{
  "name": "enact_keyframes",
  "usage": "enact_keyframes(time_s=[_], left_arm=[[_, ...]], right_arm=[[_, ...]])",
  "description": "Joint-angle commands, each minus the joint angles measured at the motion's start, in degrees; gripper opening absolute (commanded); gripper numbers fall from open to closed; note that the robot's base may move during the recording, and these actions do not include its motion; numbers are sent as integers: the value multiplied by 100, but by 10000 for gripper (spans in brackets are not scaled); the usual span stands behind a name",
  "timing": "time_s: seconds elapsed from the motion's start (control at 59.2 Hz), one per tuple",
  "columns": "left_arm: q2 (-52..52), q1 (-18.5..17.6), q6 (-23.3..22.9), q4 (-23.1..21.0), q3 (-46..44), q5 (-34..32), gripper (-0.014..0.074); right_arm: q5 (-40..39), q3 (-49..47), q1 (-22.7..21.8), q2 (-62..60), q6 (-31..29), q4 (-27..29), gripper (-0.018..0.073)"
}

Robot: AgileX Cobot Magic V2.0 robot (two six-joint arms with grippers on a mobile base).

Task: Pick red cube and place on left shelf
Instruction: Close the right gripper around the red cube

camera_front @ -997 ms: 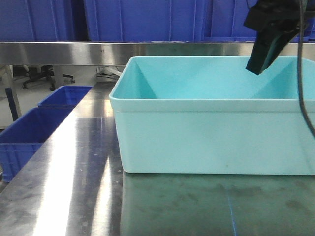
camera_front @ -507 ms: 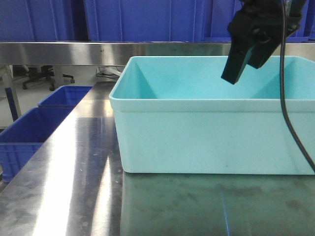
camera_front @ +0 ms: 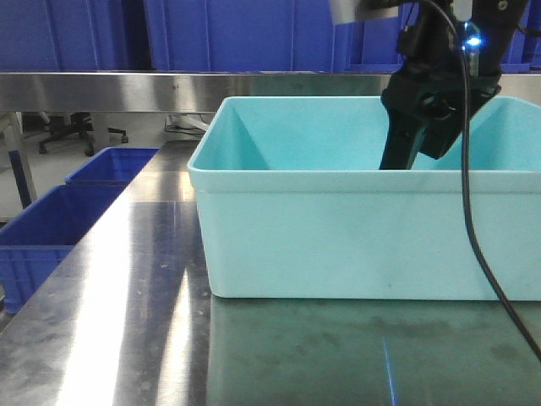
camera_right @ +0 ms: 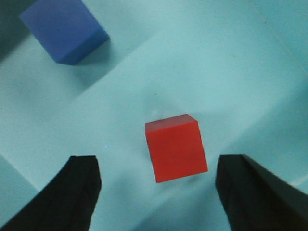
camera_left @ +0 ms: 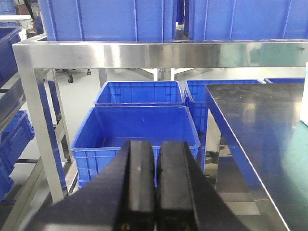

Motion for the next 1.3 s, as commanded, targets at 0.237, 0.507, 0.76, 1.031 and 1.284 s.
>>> enact_keyframes(time_s=[0.237, 0.507, 0.76, 1.031, 1.284], left_arm=[[-92, -37, -5, -17, 132, -503, 102], [-92, -37, -5, -17, 132, -503, 102], [-92, -37, -5, -17, 132, -503, 102], [-92, -37, -5, -17, 132, -503, 102], [-92, -37, -5, -17, 132, -503, 102]], right_arm=[[-37, -183, 0, 89, -102, -173, 608], [-160, -183, 0, 267, -102, -255, 608], [-203, -183, 0, 438, -102, -330, 608], [-326, -196, 0, 505, -102, -330, 447], [-345, -596, 0, 337, -84, -214, 64]])
